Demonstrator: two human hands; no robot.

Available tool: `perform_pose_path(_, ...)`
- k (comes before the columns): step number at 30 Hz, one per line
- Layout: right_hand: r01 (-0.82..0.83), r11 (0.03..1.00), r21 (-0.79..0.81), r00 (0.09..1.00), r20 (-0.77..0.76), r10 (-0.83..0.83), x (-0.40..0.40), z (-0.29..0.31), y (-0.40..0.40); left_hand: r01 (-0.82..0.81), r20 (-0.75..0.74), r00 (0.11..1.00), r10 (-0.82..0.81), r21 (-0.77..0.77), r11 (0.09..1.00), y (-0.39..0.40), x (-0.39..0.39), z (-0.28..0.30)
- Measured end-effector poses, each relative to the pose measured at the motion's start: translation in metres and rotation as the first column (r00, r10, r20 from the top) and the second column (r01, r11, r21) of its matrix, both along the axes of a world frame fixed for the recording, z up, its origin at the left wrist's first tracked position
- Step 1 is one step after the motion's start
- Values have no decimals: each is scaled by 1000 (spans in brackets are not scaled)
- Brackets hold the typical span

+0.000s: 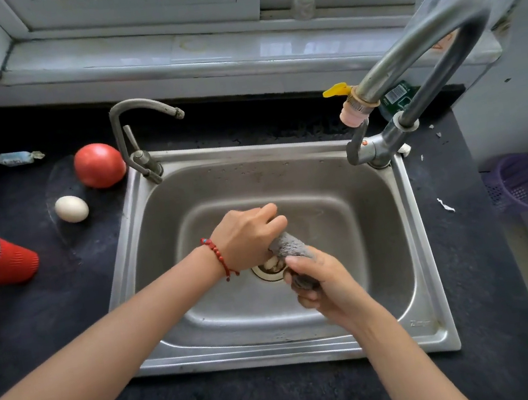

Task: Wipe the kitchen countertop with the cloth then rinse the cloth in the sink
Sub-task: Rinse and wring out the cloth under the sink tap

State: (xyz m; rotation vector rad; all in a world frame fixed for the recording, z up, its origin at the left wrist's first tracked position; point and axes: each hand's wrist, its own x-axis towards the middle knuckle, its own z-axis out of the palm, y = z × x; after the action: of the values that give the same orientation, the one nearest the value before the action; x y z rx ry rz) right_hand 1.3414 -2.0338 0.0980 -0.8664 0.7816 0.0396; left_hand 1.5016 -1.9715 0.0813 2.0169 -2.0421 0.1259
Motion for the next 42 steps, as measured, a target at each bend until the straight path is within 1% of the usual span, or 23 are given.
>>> perform_pose_path(2, 87, 995, -50, 996, -10, -88, -2, -3, -6, -163, -200, 963, 178, 87, 983, 9, -3, -9)
perform_pose_path(4, 199, 979, -41, 979, -31, -200, -1, -5, -6, -316, -385, 847, 365, 187, 930, 16, -8, -16)
perform_pose_path(6, 264, 964, -4, 963, -59, -264, 2, -5, -3, -394, -491, 713, 500, 310, 865, 20, -15, -16)
perform_pose_path(8, 311, 951, 0, 949, -52, -310, 7, -2, 0, -415, -564, 610, 557, 372, 830, 23, -21, -9)
perform_pose_path(12, 348, 931, -113, 937, 50, -345, 13, 4, -1, -337, -639, 446, 627, 530, 779, 32, -29, 6)
perform_pose_path(15, 291, 947, -136, 948, 171, -267, 10, 9, -9, -141, -748, 174, 640, 625, 768, 42, -28, 16)
perform_pose_path(16, 270, 953, -137, 949, 205, -239, 9, 11, -11, -88, -760, 128, 637, 631, 770, 45, -26, 19)
perform_pose_path(18, 215, 964, -154, 950, 261, -170, 8, 16, -14, -20, -800, 64, 597, 597, 802, 52, -23, 24)
perform_pose_path(21, 132, 977, -170, 945, 319, -72, 9, 19, -17, 98, -860, -149, 488, 478, 873, 61, -22, 28)
perform_pose_path(23, 120, 981, -152, 939, 338, -62, 10, 21, -16, 114, -872, -240, 426, 411, 905, 66, -23, 30)
perform_pose_path(24, 147, 983, -110, 936, 338, -102, 10, 22, -15, 102, -867, -286, 409, 397, 912, 67, -24, 32)
perform_pose_path(25, 189, 981, -53, 932, 326, -162, 11, 22, -13, 73, -867, -311, 390, 387, 919, 67, -25, 33)
perform_pose_path(26, 234, 972, -3, 929, 296, -223, 12, 22, -9, 25, -880, -302, 367, 378, 926, 67, -26, 36)
perform_pose_path(27, 258, 966, 17, 935, 248, -254, 13, 23, -4, -43, -904, -240, 354, 374, 926, 66, -27, 36)
perform_pose_path(29, 220, 975, -37, 972, 92, -216, 16, 24, 9, -210, -938, -20, 346, 342, 916, 63, -29, 34)
perform_pose_path(32, 94, 972, -216, 989, -94, -117, 26, 29, 27, -374, -851, 290, 437, 319, 871, 65, -34, 29)
perform_pose_path(33, 76, 958, -276, 987, -119, -112, 30, 31, 30, -395, -814, 358, 458, 313, 864, 65, -37, 28)
perform_pose_path(34, 75, 941, -330, 984, -126, -123, 33, 32, 32, -410, -796, 386, 466, 304, 860, 66, -39, 27)
perform_pose_path(35, 84, 919, -384, 984, -112, -136, 35, 33, 33, -419, -802, 376, 465, 300, 857, 68, -39, 26)
perform_pose_path(36, 89, 895, -438, 986, -90, -142, 36, 35, 32, -424, -822, 333, 462, 307, 852, 68, -38, 29)
perform_pose_path(37, 84, 869, -488, 989, -68, -134, 37, 36, 31, -425, -855, 249, 455, 326, 845, 69, -36, 31)
perform_pose_path(39, 87, 854, -512, 993, -25, -116, 36, 40, 28, -425, -891, 24, 454, 402, 811, 69, -29, 39)
perform_pose_path(42, 154, 902, -404, 988, 53, -145, 34, 40, 24, -457, -854, -294, 430, 521, 721, 68, -20, 40)
